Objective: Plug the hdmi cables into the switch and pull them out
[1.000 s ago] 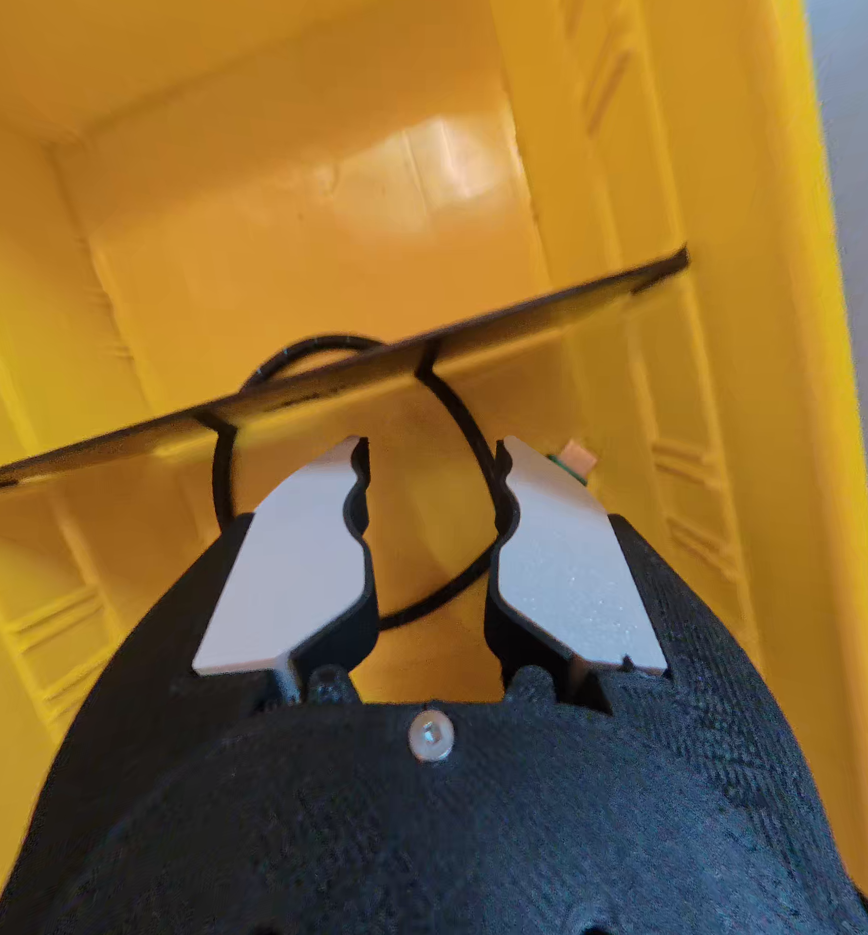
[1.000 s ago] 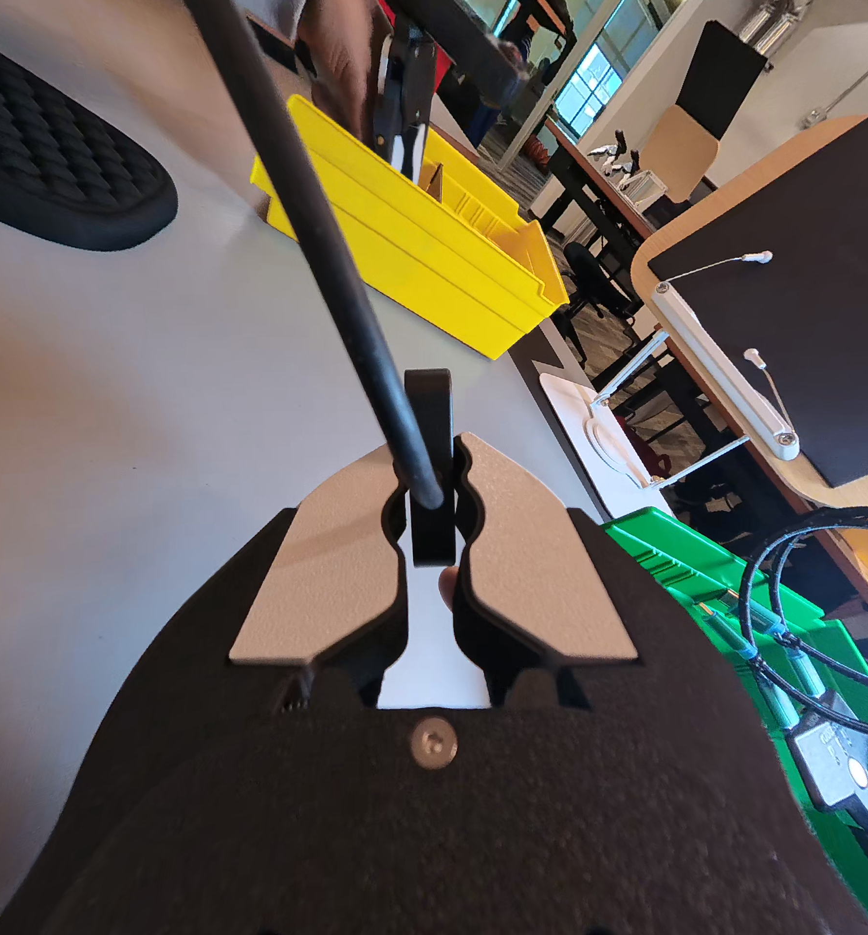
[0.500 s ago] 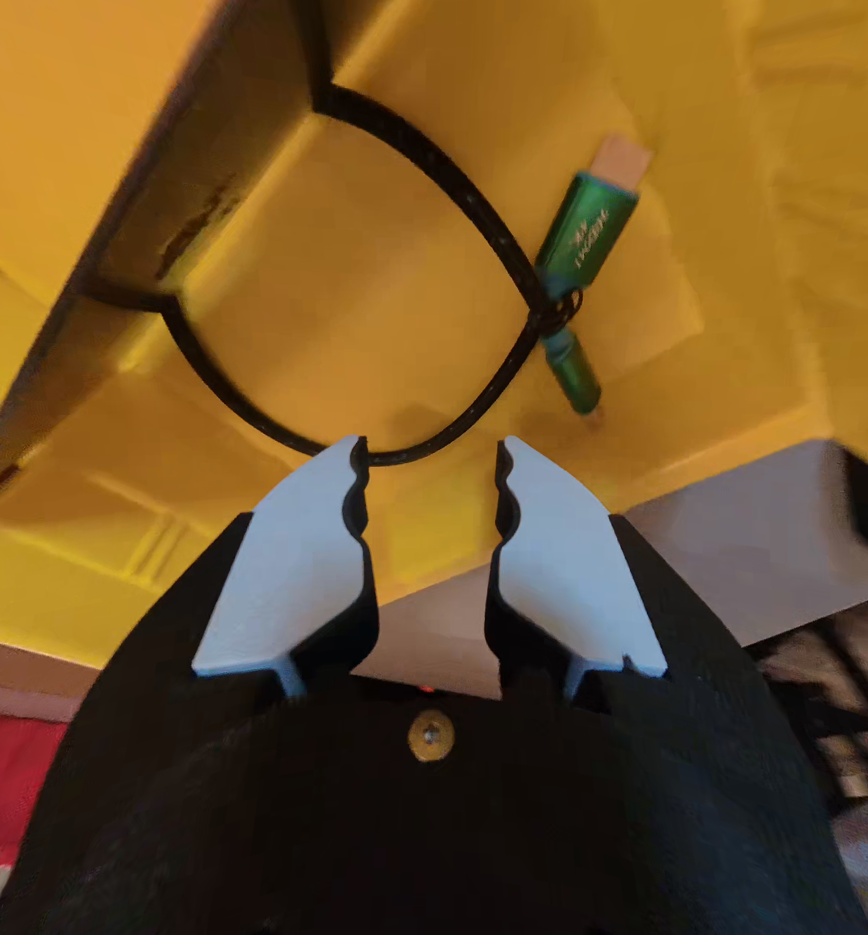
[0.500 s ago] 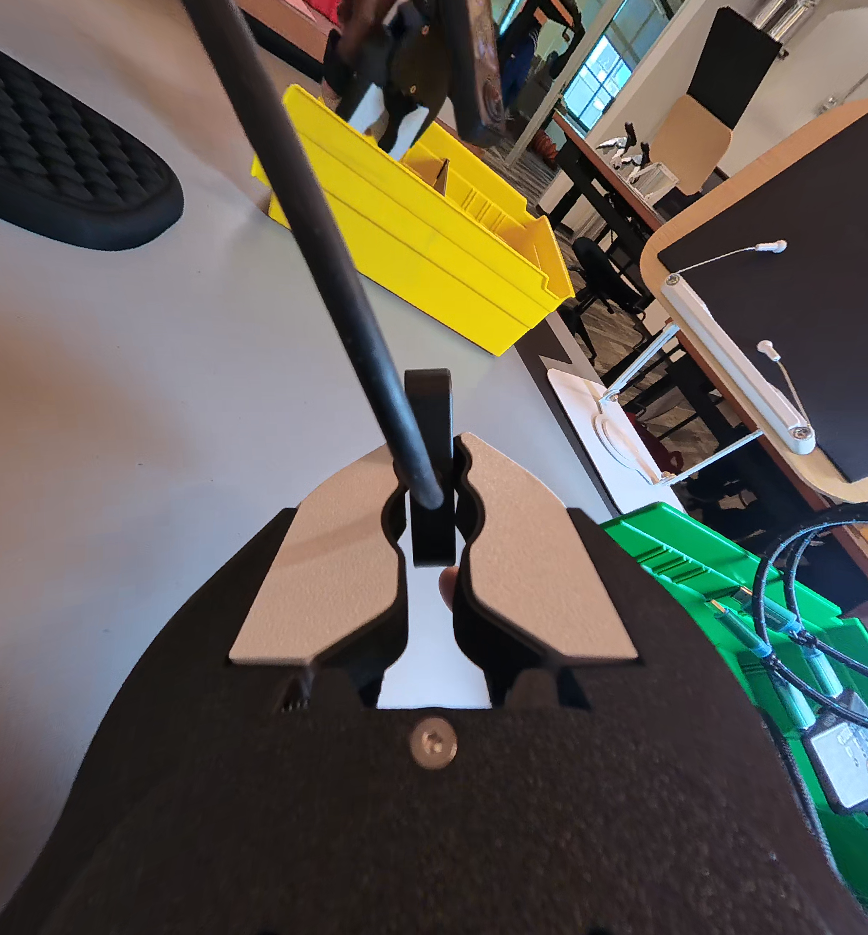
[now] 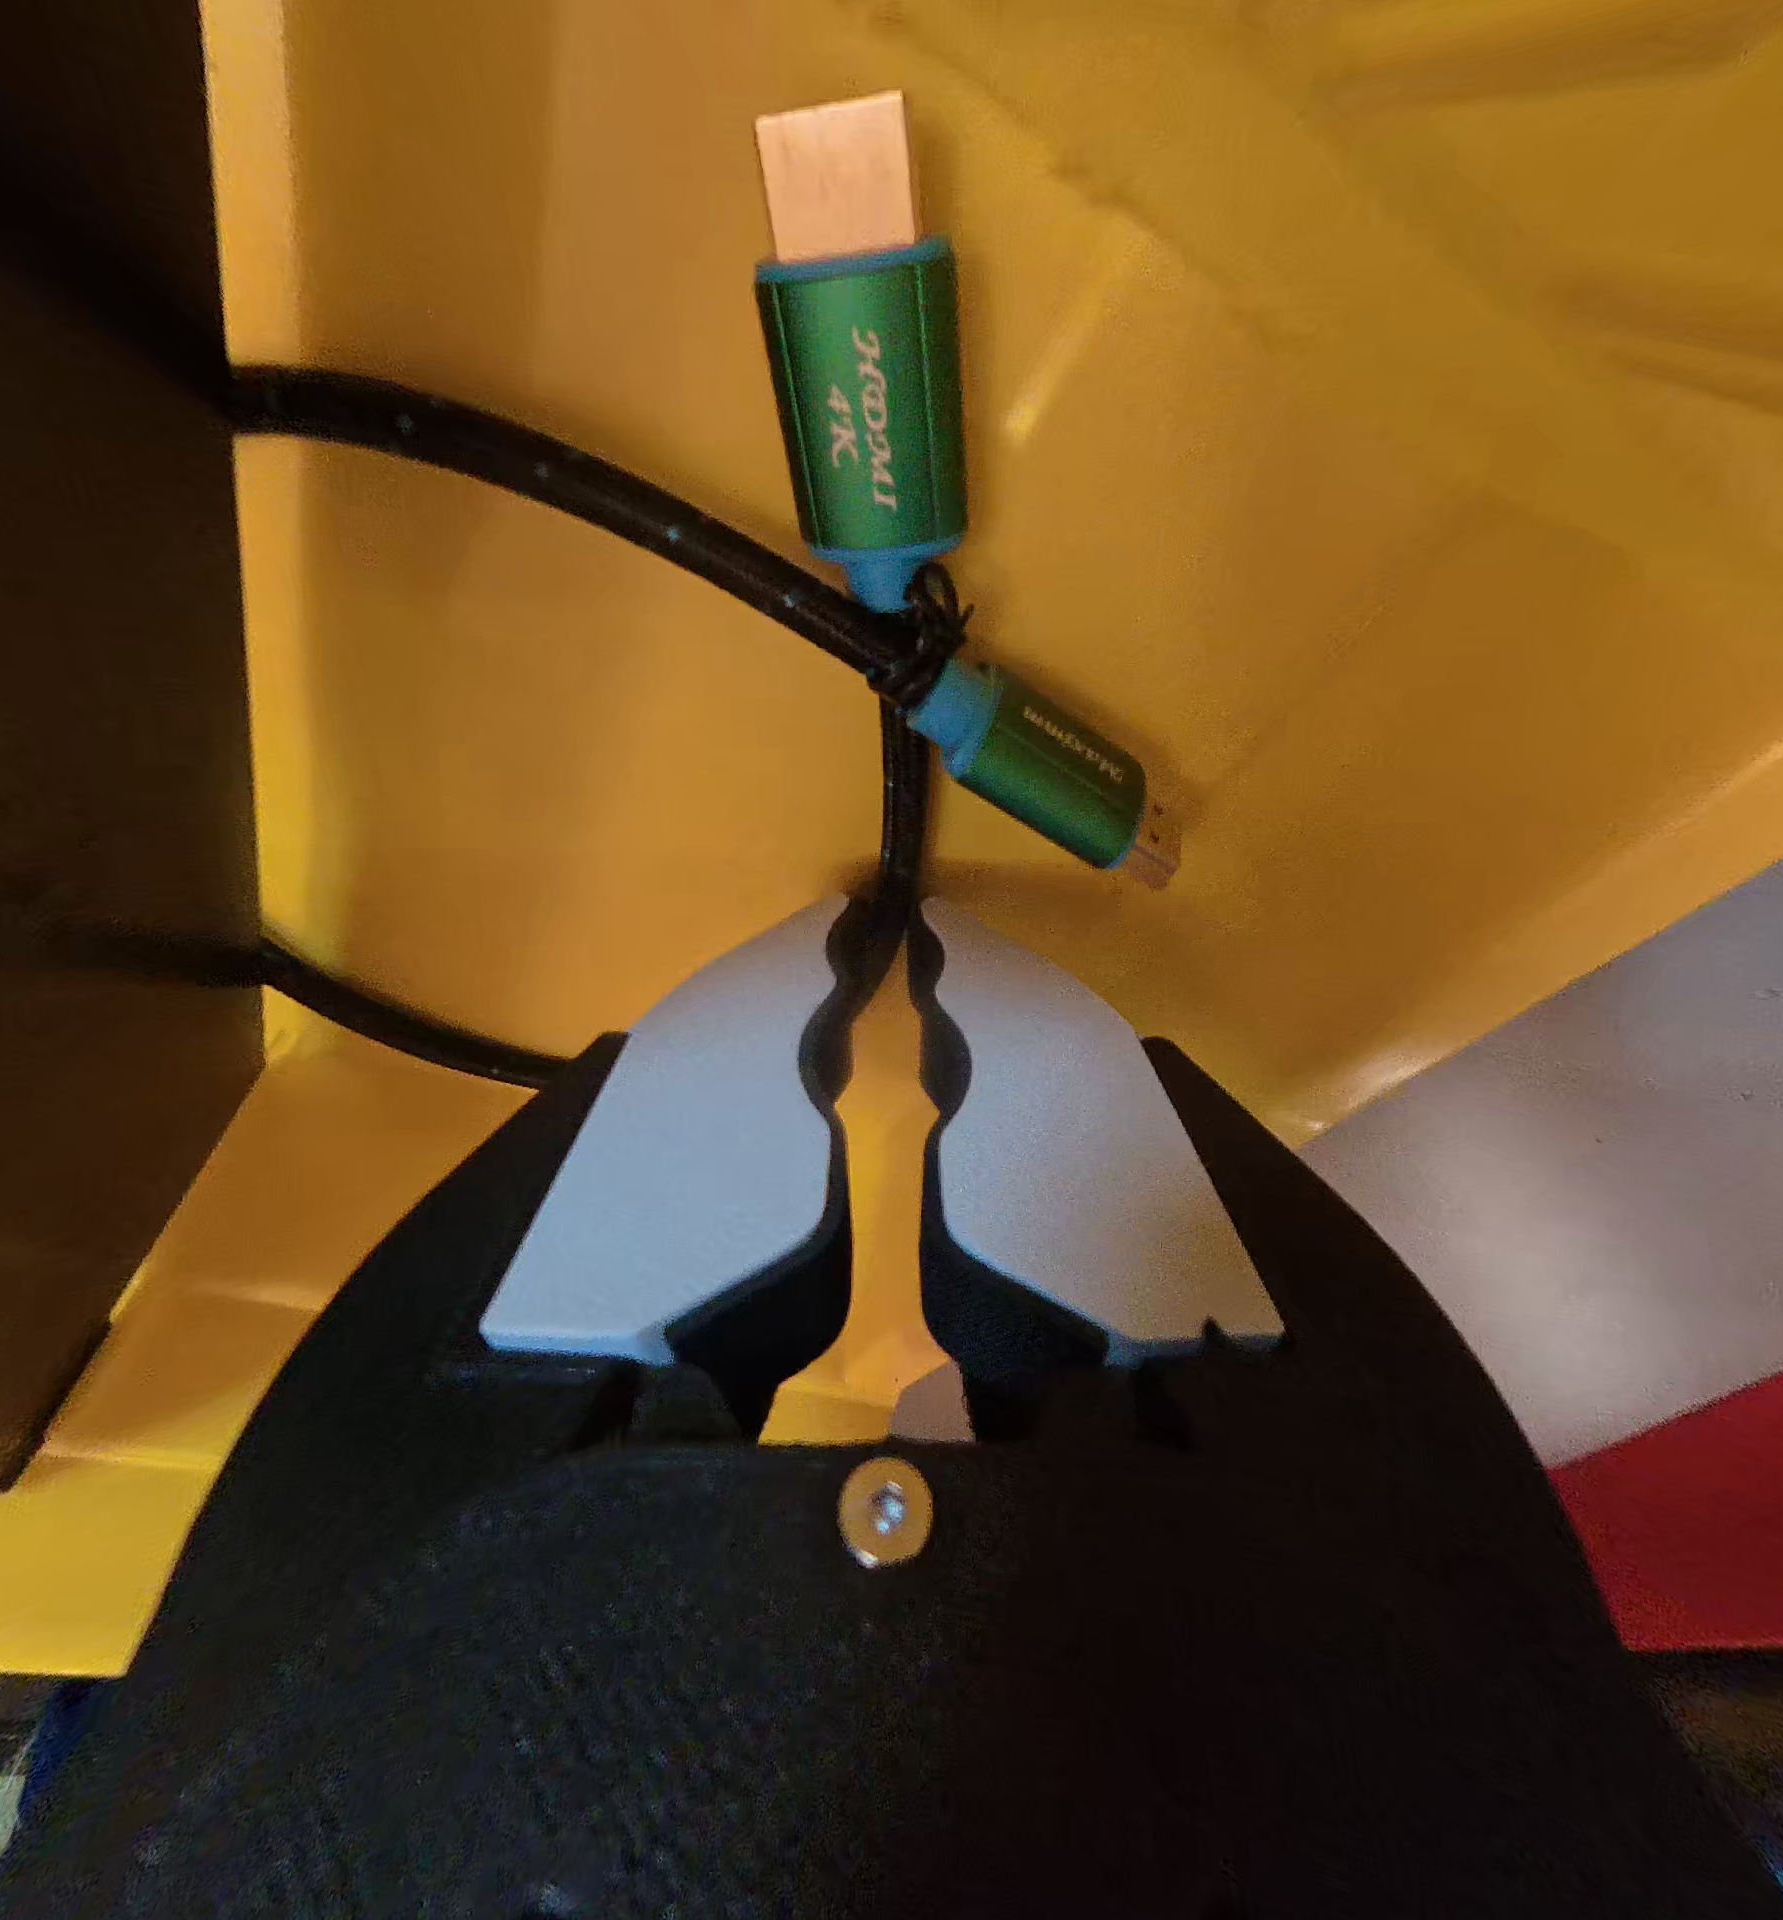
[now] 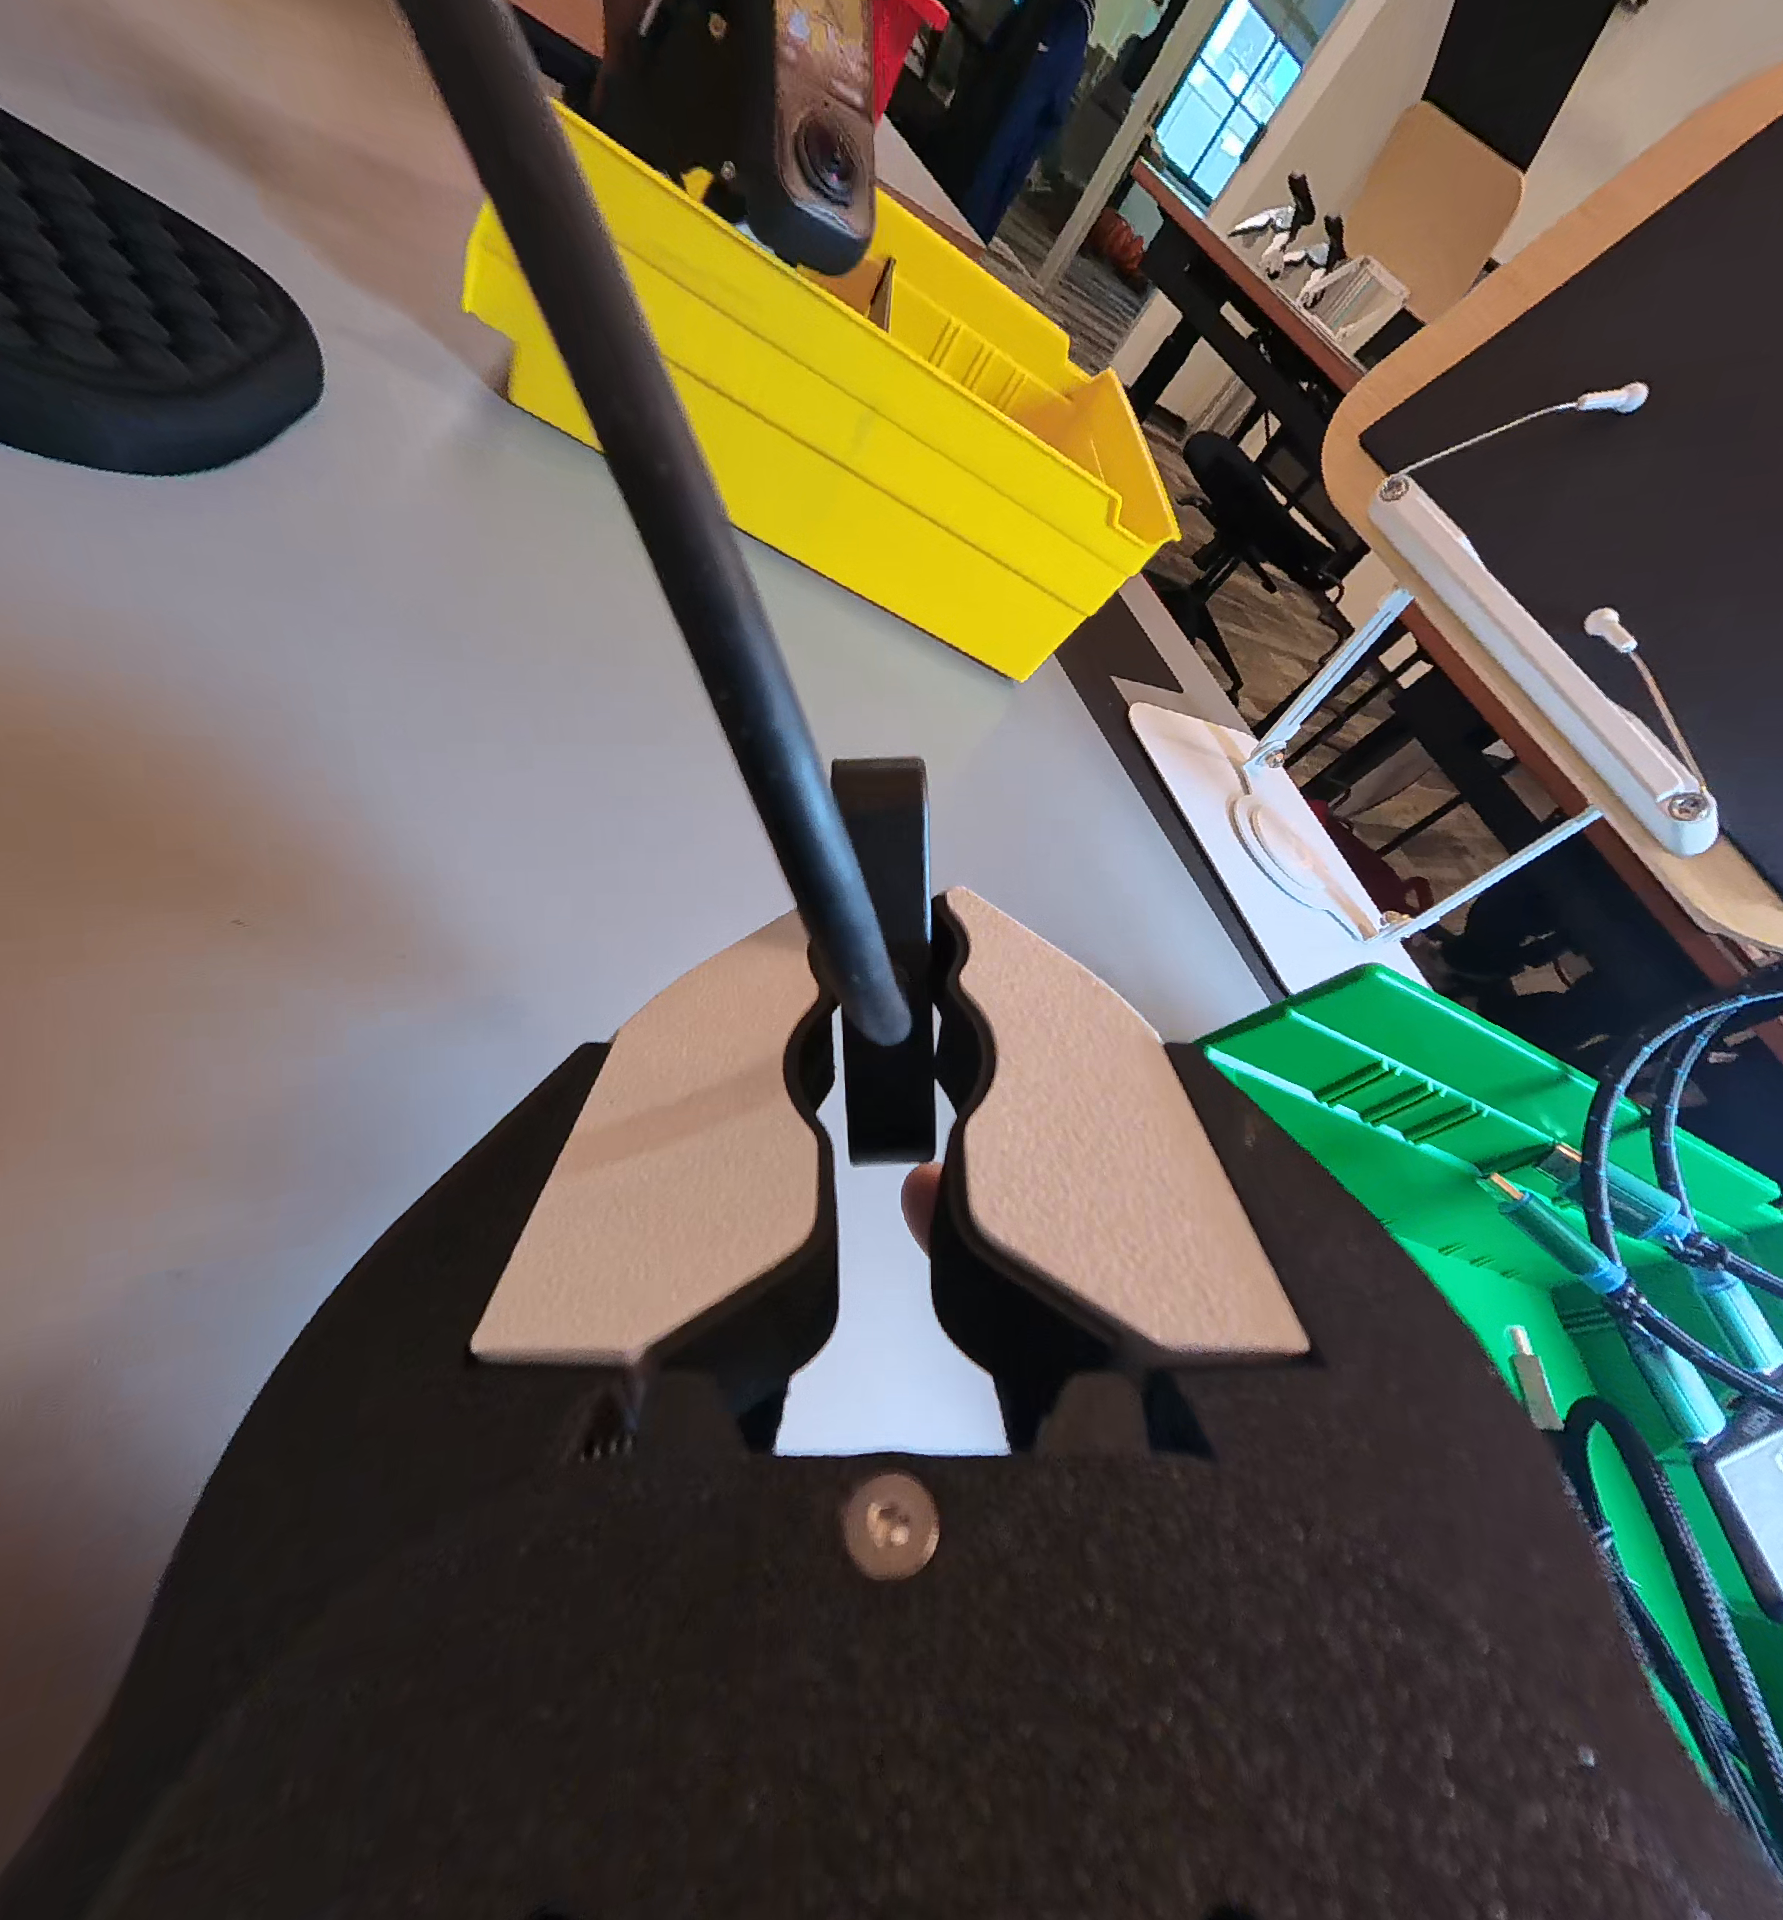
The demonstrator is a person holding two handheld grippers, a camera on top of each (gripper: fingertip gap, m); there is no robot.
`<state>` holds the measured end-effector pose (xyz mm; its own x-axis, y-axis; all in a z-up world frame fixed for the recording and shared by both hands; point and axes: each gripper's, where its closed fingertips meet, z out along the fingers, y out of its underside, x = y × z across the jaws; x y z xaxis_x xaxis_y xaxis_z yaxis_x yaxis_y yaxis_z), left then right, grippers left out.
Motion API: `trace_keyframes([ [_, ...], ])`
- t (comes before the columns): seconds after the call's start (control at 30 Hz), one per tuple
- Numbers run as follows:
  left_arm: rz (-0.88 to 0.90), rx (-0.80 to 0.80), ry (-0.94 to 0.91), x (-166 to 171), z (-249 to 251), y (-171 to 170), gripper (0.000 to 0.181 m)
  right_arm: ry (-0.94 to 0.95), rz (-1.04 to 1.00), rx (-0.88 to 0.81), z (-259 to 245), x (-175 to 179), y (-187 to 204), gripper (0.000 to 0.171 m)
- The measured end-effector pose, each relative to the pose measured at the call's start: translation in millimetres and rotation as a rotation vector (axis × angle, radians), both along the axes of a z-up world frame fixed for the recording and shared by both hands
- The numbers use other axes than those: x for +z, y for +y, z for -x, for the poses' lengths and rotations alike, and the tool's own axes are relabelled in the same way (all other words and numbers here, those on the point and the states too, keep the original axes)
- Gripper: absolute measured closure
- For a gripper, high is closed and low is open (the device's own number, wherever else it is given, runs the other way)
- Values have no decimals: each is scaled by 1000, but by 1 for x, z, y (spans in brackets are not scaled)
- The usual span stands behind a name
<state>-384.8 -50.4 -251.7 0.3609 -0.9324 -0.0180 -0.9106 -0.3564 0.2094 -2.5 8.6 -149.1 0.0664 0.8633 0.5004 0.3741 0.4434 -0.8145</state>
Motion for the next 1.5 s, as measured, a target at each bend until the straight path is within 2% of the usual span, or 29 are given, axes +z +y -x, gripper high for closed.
trace_keyframes([
  [0.03, -25, 8, -10, 0, -3, 2, 174, -2, -4, -2, 0, 0, 1, 157],
  [0.13, -71, 41, -60, 1, -15, 7, 174, 0, -9, -6, -1, 1, 3, 157],
  [0.2, -24, 77, -98, 10, -26, 4, 174, -1, -5, -8, -1, 0, 5, 157],
  [0.37, 99, 153, -208, 56, -52, 2, 175, -2, -6, -7, -3, 1, 6, 157],
  [0.53, 197, 196, -317, 67, -78, 2, 175, -1, -11, -5, -6, 3, 5, 157],
  [0.63, 128, 150, -388, 56, -92, 15, 174, 9, -16, 0, -6, 7, 4, 157],
  [0.73, -102, 183, -352, 57, -82, 55, 175, 10, -8, -1, -6, 6, 6, 157],
  [0.87, 52, 93, -395, 66, -118, 16, 175, 11, -4, -4, -7, 6, 7, 157],
  [1.17, -32, 116, -350, 100, -105, 16, 175, 31, -4, -3, -7, 12, 5, 157],
  [1.33, -153, 112, -409, 141, -104, 13, 175, 31, -12, -7, -8, 13, 6, 157],
  [1.5, -351, 33, -584, 185, -129, 2, 175, 33, -13, -8, -7, 13, 6, 157],
])
